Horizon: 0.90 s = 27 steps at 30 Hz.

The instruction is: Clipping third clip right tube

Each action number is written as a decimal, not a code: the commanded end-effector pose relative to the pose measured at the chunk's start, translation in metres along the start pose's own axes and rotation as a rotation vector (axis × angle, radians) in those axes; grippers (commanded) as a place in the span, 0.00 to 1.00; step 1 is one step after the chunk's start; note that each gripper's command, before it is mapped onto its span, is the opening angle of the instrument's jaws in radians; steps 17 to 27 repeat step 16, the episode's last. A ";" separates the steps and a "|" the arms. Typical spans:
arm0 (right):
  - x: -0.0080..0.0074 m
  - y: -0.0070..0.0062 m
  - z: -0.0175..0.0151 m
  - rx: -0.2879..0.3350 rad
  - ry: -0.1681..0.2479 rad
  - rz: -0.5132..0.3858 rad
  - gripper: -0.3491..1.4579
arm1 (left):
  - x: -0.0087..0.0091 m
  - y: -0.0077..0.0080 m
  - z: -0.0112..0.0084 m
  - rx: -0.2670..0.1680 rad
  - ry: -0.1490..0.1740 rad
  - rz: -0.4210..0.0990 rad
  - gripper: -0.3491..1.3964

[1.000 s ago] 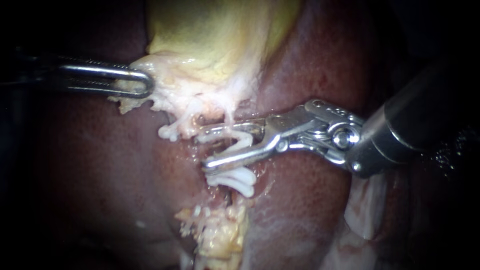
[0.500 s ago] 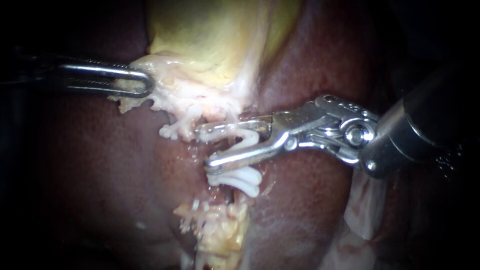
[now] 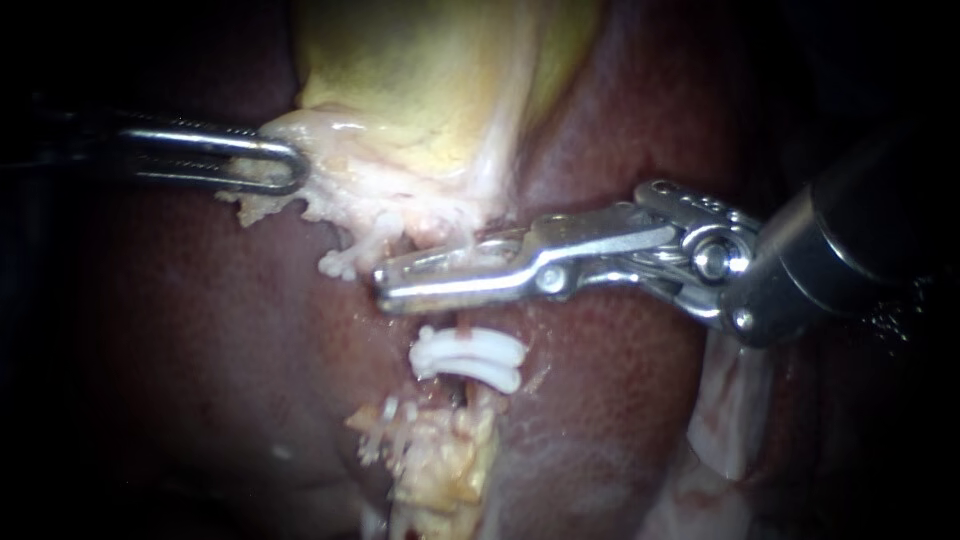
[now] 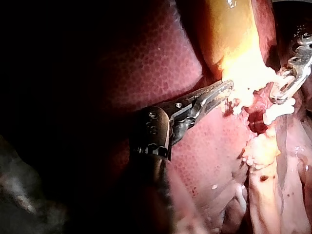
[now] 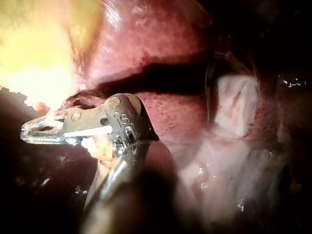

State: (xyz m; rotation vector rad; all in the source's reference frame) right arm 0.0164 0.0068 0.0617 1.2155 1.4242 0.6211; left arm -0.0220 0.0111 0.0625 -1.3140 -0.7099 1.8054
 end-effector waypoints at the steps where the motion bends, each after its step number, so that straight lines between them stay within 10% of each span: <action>1: -0.0001 0.0001 0.0000 -0.018 0.012 0.002 0.00 | 0.0000 0.0000 0.0000 0.000 0.000 0.000 0.00; 27: -0.0005 0.0004 -0.0002 -0.038 0.023 -0.002 0.00 | 0.0000 0.0000 0.0000 0.000 0.000 0.000 0.00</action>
